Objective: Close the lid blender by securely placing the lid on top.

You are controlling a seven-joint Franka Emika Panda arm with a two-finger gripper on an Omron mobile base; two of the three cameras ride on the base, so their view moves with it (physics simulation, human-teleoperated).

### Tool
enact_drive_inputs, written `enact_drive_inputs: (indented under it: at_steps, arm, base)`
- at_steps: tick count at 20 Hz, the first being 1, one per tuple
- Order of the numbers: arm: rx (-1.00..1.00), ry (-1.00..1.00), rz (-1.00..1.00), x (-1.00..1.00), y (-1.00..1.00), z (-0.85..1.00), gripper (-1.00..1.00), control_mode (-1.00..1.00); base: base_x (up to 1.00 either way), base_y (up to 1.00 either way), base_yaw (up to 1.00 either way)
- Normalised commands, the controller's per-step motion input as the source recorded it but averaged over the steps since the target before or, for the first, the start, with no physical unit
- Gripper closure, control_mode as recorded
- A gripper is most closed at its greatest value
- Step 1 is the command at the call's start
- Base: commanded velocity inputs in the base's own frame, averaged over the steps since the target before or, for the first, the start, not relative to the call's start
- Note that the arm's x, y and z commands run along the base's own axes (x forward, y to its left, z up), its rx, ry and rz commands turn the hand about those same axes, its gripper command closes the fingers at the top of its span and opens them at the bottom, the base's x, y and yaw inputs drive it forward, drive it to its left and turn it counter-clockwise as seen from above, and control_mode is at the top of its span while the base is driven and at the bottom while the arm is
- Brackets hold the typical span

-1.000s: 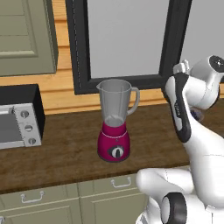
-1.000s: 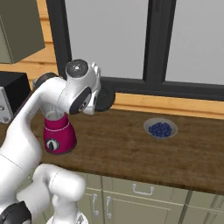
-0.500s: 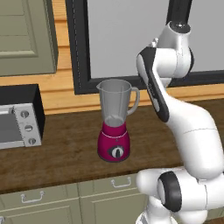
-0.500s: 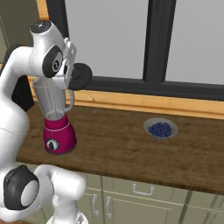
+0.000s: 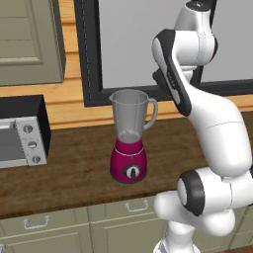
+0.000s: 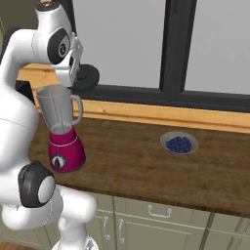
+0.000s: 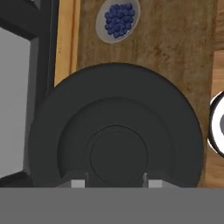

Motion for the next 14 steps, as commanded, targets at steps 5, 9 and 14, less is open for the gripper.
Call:
enact_drive_inputs:
  at_steps: [5, 9, 14]
  arm:
    - [0.0, 0.05, 0.04, 0.01, 0.65, 0.01, 1.0, -1.0]
    - [-0.05, 0.06, 0.04, 0.0, 0.94, 0.03, 1.0, -1.0]
    - [-0.07, 0.15, 0.14, 0.09, 0.48, 0.0, 1.0, -1.0]
  base:
    - [0.0, 0.0, 0.0]
    - [0.0, 0.0, 0.0]
    - [0.0, 0.0, 0.0]
